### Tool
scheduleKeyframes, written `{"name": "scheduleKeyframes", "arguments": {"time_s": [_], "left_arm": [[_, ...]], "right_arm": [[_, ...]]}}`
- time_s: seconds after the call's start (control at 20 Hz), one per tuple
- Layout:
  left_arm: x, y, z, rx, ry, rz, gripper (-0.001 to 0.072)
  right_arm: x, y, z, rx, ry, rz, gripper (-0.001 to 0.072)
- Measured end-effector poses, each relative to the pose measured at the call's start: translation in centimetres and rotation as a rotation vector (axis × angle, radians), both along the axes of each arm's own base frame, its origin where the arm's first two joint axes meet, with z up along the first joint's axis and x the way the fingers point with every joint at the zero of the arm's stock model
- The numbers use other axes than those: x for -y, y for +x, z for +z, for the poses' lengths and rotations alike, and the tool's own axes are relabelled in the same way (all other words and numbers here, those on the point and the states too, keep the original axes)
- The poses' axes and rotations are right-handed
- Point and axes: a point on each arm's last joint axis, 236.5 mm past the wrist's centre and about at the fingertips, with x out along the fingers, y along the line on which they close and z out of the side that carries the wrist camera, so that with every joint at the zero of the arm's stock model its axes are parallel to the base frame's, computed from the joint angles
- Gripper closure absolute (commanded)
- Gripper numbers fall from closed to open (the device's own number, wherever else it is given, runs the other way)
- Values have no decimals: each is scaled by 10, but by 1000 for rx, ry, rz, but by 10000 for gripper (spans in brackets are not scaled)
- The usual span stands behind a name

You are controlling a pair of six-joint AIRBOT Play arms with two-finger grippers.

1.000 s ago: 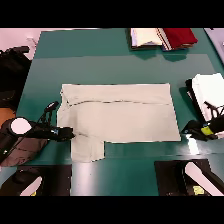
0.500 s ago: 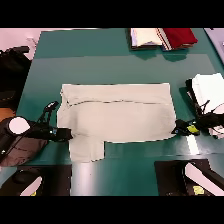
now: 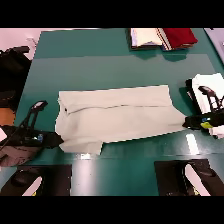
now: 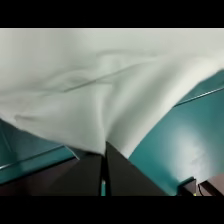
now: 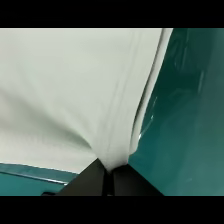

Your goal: Fold the shirts.

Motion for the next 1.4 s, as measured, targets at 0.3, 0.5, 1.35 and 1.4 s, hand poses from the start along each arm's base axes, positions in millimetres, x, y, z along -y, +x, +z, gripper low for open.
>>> {"name": "scheduleKeyframes", "arguments": {"time_s": [0.3,0.5,1.35,1.4], "left_arm": [[-14,76,13,162,87,63,681],[-15,139,0,218,139,89,680],[2,254,-8,294,151,116,230],[4,253,-5,284,143,115,326]], "right_arm": [[17,52,26,85,-34,-18,694],[17,105,26,96,-24,11,694],[23,216,-12,54,208,-34,231],[33,211,-17,42,216,-52,186]]}}
